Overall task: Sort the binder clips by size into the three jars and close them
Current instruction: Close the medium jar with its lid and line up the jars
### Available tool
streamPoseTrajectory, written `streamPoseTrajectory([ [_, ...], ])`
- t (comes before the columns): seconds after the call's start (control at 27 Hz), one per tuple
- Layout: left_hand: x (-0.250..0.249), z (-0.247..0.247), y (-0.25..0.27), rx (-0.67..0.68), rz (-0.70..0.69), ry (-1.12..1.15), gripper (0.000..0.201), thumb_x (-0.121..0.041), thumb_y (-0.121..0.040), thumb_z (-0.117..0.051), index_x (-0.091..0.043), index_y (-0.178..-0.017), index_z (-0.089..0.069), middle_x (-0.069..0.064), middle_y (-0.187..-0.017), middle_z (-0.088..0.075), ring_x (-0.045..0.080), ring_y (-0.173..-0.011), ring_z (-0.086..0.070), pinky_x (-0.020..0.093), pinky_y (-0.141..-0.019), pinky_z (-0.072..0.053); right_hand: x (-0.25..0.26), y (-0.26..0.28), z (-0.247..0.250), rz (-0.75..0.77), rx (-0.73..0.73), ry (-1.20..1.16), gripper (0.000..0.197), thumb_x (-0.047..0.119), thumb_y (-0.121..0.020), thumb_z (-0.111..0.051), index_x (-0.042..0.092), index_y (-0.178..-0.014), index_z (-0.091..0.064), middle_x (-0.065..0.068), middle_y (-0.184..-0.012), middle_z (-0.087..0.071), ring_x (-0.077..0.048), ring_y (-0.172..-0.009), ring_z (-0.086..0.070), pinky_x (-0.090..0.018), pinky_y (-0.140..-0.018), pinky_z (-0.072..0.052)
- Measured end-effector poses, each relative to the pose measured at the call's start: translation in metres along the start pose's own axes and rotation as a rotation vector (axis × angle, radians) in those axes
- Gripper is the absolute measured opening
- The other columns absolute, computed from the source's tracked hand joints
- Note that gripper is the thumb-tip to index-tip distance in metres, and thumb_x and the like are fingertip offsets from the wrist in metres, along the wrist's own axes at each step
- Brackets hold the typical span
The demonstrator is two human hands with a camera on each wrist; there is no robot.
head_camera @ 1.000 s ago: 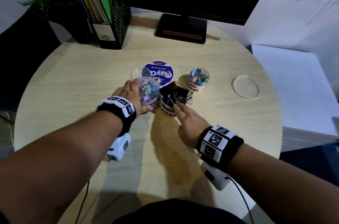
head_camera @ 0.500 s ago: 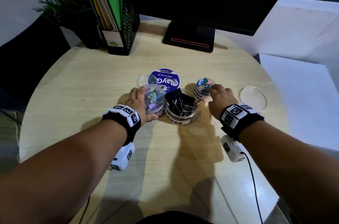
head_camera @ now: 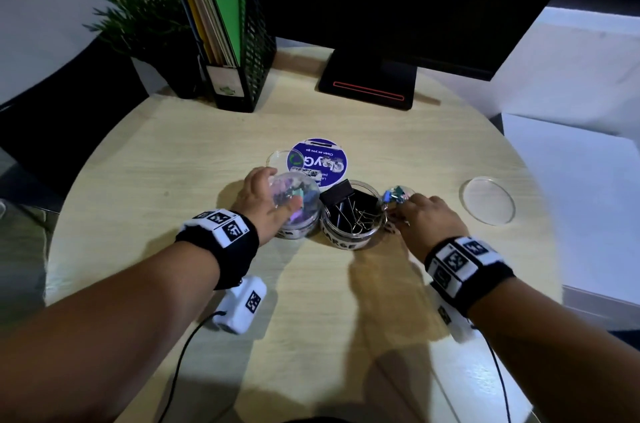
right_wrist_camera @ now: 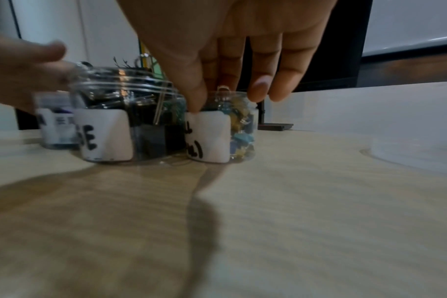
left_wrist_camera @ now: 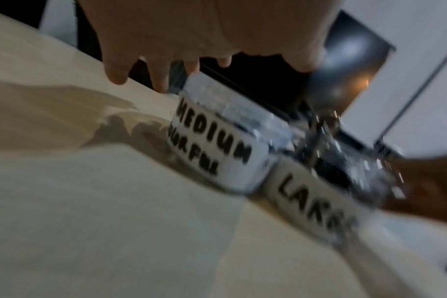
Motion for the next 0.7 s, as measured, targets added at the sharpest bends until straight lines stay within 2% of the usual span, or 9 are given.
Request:
streamPoseTrajectory([
  [0.07,0.001,0.021,-0.009,-0.150,0.002,0.079,0.051,-0.035,-0.094,-0.049,-0.012,-0.137,-0.033,0.008,-0.146,-0.027,0.024,-0.132,-0.033,0.029,-0.107,-0.025,-0.001,0.011,-0.006,0.008,-0.006,0.011,0.027,0.028,-0.092,-0.048,0.021,-0.114,-0.061,0.000,-0.118,-0.056,-0.027,-0.105,-0.049,-0.035,-0.082,-0.046],
  [0.15,0.008,0.035,-0.030,-0.183,0.008,-0.039,0.037,-0.022,-0.095,-0.047,-0.013,-0.131,-0.044,0.007,-0.144,-0.036,0.027,-0.128,-0.039,0.030,-0.105,-0.029,0.002,0.022,-0.012,0.042,-0.037,0.024,0.016,0.020,-0.086,-0.059,0.019,-0.099,-0.068,-0.003,-0.105,-0.062,-0.029,-0.092,-0.054,-0.036,-0.072,-0.052],
  [0.19,0.011,0.037,-0.042,-0.132,-0.013,-0.163,0.035,-0.017,-0.094,-0.047,-0.015,-0.129,-0.047,0.006,-0.143,-0.038,0.029,-0.127,-0.039,0.032,-0.106,-0.029,0.004,0.027,-0.014,0.052,-0.049,0.042,0.010,0.016,-0.078,-0.068,0.017,-0.088,-0.071,-0.003,-0.095,-0.065,-0.029,-0.082,-0.056,-0.036,-0.063,-0.054],
  [0.26,0.015,0.031,-0.063,0.045,-0.087,-0.454,0.043,-0.012,-0.090,-0.050,-0.020,-0.132,-0.047,0.003,-0.145,-0.037,0.028,-0.130,-0.035,0.037,-0.108,-0.030,0.005,0.034,-0.018,0.070,-0.066,0.078,0.014,0.012,-0.061,-0.081,0.018,-0.069,-0.071,-0.001,-0.078,-0.065,-0.025,-0.065,-0.057,-0.032,-0.048,-0.052],
  [0.33,0.018,0.021,-0.075,0.206,-0.150,-0.682,0.056,-0.016,-0.088,-0.056,-0.027,-0.140,-0.038,-0.003,-0.150,-0.030,0.026,-0.134,-0.028,0.040,-0.110,-0.028,0.006,0.040,-0.019,0.098,-0.089,0.084,0.017,0.013,-0.056,-0.083,0.018,-0.062,-0.068,0.000,-0.072,-0.063,-0.023,-0.059,-0.056,-0.028,-0.044,-0.049],
  [0.41,0.019,0.013,-0.082,0.291,-0.207,-0.841,0.064,-0.028,-0.088,-0.057,-0.035,-0.144,-0.027,-0.009,-0.154,-0.021,0.023,-0.138,-0.022,0.043,-0.109,-0.027,0.011,0.046,-0.020,0.139,-0.090,0.081,0.017,0.014,-0.056,-0.082,0.018,-0.061,-0.067,0.001,-0.071,-0.062,-0.023,-0.059,-0.055,-0.029,-0.043,-0.049],
  [0.48,0.019,0.004,-0.089,0.361,-0.237,-0.947,0.068,-0.037,-0.086,-0.060,-0.040,-0.144,-0.024,-0.012,-0.154,-0.018,0.023,-0.139,-0.020,0.045,-0.108,-0.028,0.016,0.053,-0.021,0.169,-0.089,0.075,0.018,0.014,-0.054,-0.083,0.019,-0.059,-0.066,0.001,-0.069,-0.061,-0.023,-0.057,-0.054,-0.028,-0.043,-0.048],
  [0.59,0.017,-0.001,-0.094,0.374,-0.246,-0.908,0.043,-0.043,-0.087,-0.056,-0.047,-0.128,-0.044,-0.014,-0.140,-0.044,0.022,-0.129,-0.040,0.044,-0.102,-0.039,0.027,0.067,-0.019,0.224,-0.088,0.064,0.018,0.019,-0.052,-0.083,0.022,-0.057,-0.067,0.004,-0.067,-0.060,-0.020,-0.056,-0.054,-0.023,-0.044,-0.045],
  [0.7,0.021,0.006,-0.090,0.324,-0.187,-0.816,0.030,-0.039,-0.088,-0.056,-0.037,-0.117,-0.058,-0.008,-0.127,-0.055,0.024,-0.113,-0.054,0.034,-0.091,-0.045,0.044,0.083,-0.019,0.305,-0.085,0.025,0.015,0.025,-0.055,-0.082,0.023,-0.059,-0.068,0.006,-0.068,-0.060,-0.018,-0.056,-0.053,-0.025,-0.042,-0.044],
])
Point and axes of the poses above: each hand's wrist, its own y-axis away from the middle knuckle, its own z-axis out of the back of the hand, x = y × z, the point moved 7 cm from there along -y, towards the middle knuckle
